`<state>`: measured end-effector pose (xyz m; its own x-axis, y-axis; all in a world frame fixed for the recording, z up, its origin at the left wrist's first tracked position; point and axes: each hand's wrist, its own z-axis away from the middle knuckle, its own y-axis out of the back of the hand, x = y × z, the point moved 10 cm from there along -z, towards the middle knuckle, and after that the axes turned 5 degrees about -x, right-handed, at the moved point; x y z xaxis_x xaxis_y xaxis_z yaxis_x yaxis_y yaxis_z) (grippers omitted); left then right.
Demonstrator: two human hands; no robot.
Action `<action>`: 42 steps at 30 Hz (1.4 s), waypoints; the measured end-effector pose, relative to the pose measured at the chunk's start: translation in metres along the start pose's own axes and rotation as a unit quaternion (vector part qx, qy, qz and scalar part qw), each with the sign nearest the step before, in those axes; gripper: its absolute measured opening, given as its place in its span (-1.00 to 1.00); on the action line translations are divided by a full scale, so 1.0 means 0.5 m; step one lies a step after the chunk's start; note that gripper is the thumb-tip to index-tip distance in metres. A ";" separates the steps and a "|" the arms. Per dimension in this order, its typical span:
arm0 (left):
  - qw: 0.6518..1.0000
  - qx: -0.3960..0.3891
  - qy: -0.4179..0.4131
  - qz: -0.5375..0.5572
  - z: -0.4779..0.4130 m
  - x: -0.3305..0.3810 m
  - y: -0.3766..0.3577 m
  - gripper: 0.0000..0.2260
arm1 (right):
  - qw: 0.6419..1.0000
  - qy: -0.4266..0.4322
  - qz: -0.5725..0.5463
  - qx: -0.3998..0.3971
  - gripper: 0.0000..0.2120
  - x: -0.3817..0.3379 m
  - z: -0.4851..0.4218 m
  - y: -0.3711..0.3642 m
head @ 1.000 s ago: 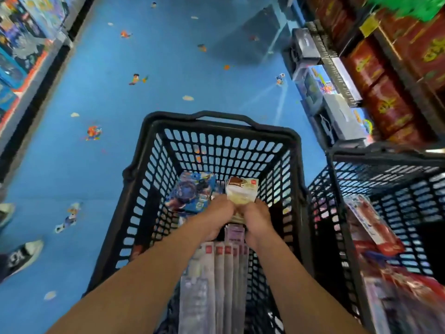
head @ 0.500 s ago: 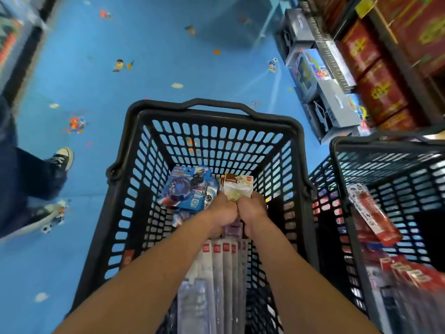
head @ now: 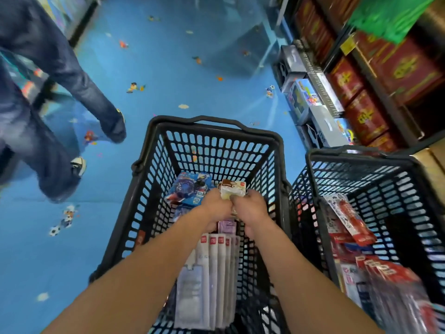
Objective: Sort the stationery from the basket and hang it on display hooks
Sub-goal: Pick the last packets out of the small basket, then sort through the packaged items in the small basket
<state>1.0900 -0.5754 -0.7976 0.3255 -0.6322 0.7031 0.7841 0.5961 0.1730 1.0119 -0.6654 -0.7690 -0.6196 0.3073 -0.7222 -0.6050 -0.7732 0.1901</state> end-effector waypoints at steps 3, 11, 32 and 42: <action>0.999 0.018 -0.029 -0.024 0.044 0.018 0.020 -0.79 | 0.999 0.026 -0.021 -0.032 -0.78 -0.019 0.055 0.006; 0.991 0.075 -0.103 -0.027 0.263 0.063 0.037 -0.62 | 0.990 0.079 -0.045 -0.111 -0.49 -0.029 0.239 0.060; 0.945 -0.220 0.094 -0.225 0.690 -0.169 -0.642 -0.86 | 0.896 -0.025 0.212 -0.390 -0.93 0.470 0.619 0.565; 0.947 -0.115 0.088 -0.288 0.374 -0.607 -0.780 -0.64 | 0.925 -0.017 0.320 -0.202 -0.85 0.953 0.322 0.502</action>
<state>0.5868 -0.5233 -0.9497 -0.1239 -0.9048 0.4073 0.9458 0.0166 0.3244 0.4840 -0.6237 -0.9584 -0.8057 -0.2731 -0.5256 0.1235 -0.9453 0.3019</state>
